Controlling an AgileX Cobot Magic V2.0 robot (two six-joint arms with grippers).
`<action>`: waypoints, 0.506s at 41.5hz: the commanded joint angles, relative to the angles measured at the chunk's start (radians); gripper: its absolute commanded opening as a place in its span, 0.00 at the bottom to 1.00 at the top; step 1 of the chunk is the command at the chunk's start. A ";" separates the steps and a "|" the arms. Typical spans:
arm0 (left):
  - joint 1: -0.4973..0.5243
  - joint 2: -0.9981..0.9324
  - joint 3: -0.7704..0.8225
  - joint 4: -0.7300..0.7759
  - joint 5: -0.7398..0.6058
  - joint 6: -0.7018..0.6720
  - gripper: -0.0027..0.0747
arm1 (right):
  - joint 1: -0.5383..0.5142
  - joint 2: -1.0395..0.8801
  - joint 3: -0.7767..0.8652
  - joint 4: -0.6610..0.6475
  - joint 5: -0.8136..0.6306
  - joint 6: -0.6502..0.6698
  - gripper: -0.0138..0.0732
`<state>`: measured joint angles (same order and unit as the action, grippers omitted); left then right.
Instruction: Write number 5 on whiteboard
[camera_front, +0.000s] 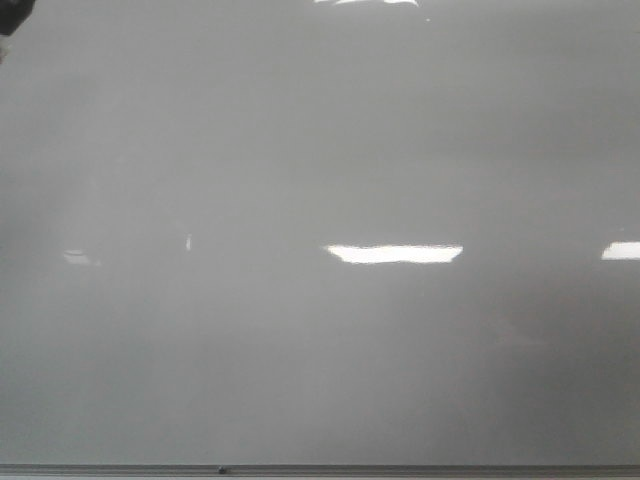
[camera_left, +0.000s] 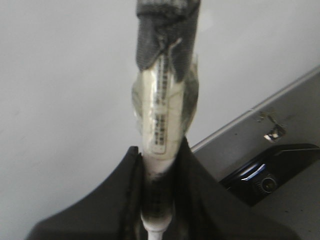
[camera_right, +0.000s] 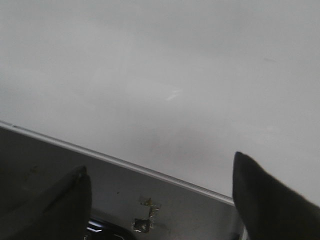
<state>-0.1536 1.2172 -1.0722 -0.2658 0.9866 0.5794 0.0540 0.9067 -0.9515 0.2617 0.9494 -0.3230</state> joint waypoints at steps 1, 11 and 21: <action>-0.008 -0.026 -0.060 -0.212 0.012 0.214 0.01 | 0.041 0.035 -0.054 0.094 -0.031 -0.138 0.85; -0.139 -0.002 -0.064 -0.266 0.008 0.352 0.01 | 0.188 0.145 -0.118 0.136 -0.016 -0.325 0.85; -0.361 0.106 -0.064 -0.224 -0.031 0.352 0.01 | 0.338 0.240 -0.154 0.171 0.008 -0.512 0.85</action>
<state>-0.4544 1.3181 -1.1040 -0.4647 1.0080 0.9278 0.3581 1.1390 -1.0695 0.3763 0.9782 -0.7569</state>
